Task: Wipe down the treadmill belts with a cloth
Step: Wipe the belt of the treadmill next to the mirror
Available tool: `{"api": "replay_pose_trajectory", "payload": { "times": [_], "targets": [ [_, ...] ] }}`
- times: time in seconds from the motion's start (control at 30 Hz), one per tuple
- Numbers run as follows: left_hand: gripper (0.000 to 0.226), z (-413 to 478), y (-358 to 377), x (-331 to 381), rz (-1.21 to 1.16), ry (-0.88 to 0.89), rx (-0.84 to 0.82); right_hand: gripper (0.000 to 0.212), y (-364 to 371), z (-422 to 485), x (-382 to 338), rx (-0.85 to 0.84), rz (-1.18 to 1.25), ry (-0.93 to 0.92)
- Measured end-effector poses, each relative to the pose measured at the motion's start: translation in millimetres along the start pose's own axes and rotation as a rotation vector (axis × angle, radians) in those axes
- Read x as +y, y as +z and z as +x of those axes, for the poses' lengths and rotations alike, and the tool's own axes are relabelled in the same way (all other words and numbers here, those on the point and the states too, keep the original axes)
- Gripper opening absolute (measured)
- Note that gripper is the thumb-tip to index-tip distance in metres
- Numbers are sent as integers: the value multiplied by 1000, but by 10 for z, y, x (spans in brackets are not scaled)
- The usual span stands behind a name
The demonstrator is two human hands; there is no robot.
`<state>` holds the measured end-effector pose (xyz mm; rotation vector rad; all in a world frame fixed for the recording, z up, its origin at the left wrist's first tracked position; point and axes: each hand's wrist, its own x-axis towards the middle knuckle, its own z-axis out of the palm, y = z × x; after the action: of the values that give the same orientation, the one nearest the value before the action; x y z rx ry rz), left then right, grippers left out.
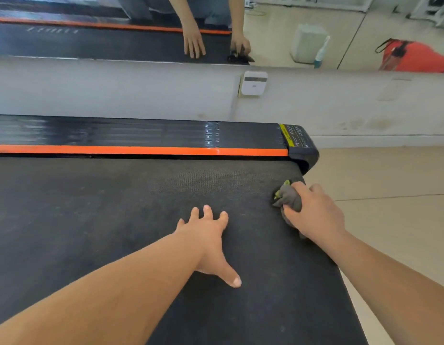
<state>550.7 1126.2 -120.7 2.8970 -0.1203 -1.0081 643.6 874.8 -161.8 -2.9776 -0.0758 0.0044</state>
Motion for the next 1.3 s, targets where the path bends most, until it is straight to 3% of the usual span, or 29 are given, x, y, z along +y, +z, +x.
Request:
{"api": "replay_pose_trajectory", "payload": {
  "times": [0.17,0.33,0.5,0.7,0.87,1.03,1.3],
  "targets": [
    [158,159,238,194,77,-40,24,48,125,219,-6,106,-71,24],
    [156,192,301,152,83,-23,38,40,180,825,-179,220,20,64],
    [155,180,306,136,76,-24,37,43,182,1102,-171,150,82,100],
    [156,164,301,151,69,-34,43,47,91,-27,-121,80,10,-16],
    [156,167,311,152,60,-35,59,39,112,-870,-133,-3,-28,-206],
    [156,170,326,147,43,-25,69,46,150,-105,-514,-8,-84,-234],
    [154,172,301,110,42,-11,53,44,339,997,-1134,130,13,-15]
  ]
}}
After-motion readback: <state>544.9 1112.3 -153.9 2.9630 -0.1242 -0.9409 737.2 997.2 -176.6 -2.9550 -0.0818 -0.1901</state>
